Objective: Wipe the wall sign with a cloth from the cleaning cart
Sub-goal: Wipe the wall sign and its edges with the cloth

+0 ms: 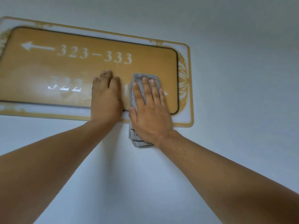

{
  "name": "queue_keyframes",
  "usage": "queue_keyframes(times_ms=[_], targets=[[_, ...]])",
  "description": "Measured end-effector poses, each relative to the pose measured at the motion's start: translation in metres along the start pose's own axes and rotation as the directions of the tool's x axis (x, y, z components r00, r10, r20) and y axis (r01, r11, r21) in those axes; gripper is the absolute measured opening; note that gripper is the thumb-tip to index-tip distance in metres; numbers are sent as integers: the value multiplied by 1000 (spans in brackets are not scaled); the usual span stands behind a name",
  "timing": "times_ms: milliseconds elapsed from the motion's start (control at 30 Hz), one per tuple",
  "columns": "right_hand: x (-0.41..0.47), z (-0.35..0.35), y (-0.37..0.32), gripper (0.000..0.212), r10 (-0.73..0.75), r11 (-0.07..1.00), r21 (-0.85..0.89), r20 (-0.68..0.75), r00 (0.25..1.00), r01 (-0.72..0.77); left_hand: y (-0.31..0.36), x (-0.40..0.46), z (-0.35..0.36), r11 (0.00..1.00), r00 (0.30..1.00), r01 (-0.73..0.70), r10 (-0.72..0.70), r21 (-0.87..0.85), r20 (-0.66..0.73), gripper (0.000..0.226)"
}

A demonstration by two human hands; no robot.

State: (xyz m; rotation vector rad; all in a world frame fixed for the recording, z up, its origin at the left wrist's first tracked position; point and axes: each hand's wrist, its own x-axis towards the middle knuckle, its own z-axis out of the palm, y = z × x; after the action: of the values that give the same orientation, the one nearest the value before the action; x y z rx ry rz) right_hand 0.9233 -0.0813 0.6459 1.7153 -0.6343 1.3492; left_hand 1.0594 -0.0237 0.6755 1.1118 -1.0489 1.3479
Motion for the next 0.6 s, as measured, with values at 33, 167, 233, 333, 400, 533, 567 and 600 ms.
queue_keyframes(times_ms=[33, 167, 233, 333, 400, 533, 567, 600], targets=[[1, -1, -2, 71, -3, 1000, -6, 2, 1000, 3, -6, -1, -3, 997, 998, -58, 56, 50, 36, 33], [6, -3, -7, 72, -3, 999, -34, 15, 1000, 3, -31, 7, -21, 949, 964, -260, 243, 180, 111, 28], [8, -4, -7, 74, -6, 999, -41, 36, 999, 8, -43, 15, -30, 947, 961, -271, 257, 169, 101, 37], [12, -6, -7, 75, -18, 999, -29, 51, 999, 19, -60, 29, -43, 981, 989, -145, 140, 129, 42, 56], [15, -6, -8, 75, -31, 999, -17, 53, 998, 32, -70, 39, -48, 990, 999, -30, 26, 135, 27, 63], [30, -5, -8, 75, -29, 999, 22, 58, 998, 28, -83, 56, -44, 981, 990, 81, -99, 175, 97, 73], [36, -4, -8, 75, -27, 999, 36, 57, 998, 25, -85, 56, -41, 979, 989, 80, -100, 186, 104, 73], [46, -3, -8, 75, -21, 999, 48, 51, 998, 19, -86, 57, -38, 978, 990, 78, -98, 193, 97, 72]])
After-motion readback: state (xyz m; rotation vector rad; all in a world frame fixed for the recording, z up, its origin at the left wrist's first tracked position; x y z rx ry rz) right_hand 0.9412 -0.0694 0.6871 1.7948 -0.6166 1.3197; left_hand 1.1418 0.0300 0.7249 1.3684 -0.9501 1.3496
